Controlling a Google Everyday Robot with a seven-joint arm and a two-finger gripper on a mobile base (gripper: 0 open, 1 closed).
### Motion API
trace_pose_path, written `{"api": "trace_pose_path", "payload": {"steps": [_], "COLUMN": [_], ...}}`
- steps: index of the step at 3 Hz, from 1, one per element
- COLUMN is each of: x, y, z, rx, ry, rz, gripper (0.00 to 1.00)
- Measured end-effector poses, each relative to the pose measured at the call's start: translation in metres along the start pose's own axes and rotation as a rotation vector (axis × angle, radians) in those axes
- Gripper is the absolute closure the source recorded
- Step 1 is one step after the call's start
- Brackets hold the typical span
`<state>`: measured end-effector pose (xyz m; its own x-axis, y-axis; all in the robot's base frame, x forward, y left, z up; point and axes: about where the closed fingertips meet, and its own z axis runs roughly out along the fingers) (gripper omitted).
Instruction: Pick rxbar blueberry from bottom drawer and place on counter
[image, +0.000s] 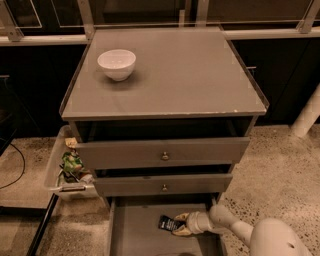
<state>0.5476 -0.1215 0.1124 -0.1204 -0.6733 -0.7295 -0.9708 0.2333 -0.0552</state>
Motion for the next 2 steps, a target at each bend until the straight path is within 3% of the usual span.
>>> {"api": "trace_pose_path", "payload": {"steps": [1,2], "x": [0.0000,-0.0002], "y": [0.0001,0.0007], "z": [0.0002,0.0005], "rx": [0.000,-0.001], "ry": [0.000,-0.002], "rz": [0.000,0.001], "gripper": [1.00,1.00]}}
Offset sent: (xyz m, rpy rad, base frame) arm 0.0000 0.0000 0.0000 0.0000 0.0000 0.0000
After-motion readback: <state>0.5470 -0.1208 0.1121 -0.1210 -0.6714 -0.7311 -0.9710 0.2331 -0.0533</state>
